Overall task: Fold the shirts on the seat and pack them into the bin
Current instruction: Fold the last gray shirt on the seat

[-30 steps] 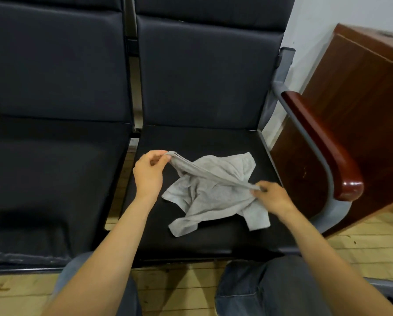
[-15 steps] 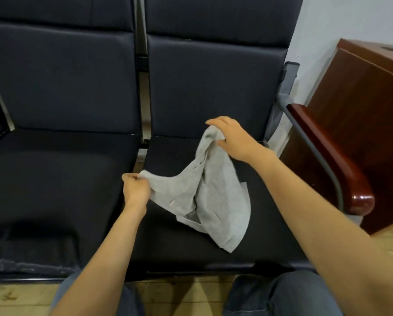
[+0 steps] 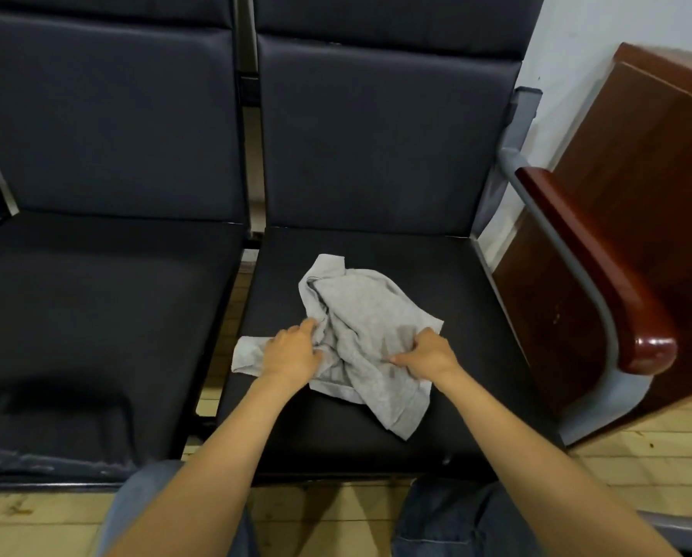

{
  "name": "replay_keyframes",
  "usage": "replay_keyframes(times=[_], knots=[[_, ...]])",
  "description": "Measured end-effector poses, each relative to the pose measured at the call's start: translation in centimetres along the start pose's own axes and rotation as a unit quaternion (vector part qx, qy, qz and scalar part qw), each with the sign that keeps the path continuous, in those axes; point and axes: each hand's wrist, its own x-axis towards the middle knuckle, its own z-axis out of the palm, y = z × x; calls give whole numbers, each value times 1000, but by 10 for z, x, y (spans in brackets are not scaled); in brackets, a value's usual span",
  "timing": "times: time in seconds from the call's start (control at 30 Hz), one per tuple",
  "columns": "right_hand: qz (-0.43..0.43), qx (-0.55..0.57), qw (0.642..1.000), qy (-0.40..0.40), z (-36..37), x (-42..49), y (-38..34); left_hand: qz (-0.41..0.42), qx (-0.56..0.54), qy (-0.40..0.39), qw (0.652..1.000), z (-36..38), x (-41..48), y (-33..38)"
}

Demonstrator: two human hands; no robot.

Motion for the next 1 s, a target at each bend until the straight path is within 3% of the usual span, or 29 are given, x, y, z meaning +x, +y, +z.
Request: replay_keyframes(times=[0.17, 0.27, 0.4, 0.47, 0.57, 0.67, 0.7, 0.77, 0.83, 0.9, 1.0], knots=[[43, 60, 997, 12, -32, -5, 14, -35, 36, -5, 999, -8, -4, -1], [104, 54, 993, 15, -30, -13, 16, -14, 71, -27, 997, -11, -8, -4], [50, -10, 999, 20, -11, -19, 18, -15, -76, -35, 996, -7, -18, 1], [25, -2, 999, 32, -19, -20, 16, -36, -87, -24, 995, -4, -20, 1], [30, 52, 998, 8, -47, -28, 9, -42, -56, -24, 997, -3, -22, -1], [47, 155, 987, -21, -80, -36, -7, -38, -104, 54, 992, -9, -25, 2], [33, 147, 989, 2, -91, -36, -13, -39, -102, 82, 991, -12, -26, 2], [-25, 27, 995, 90, -117, -32, -26, -39, -43, 101, 993, -18, -28, -2], [-77, -91, 976, 182, -143, -22, -44, -44, 35, 59, 997, -21, -29, -10], [-134, -93, 956, 244, -161, -10, -68, -45, 64, -30, 997, -20, -27, -16], [-206, -20, 952, 225, -167, 17, -112, -25, 14, -156, 987, -18, -25, -12]])
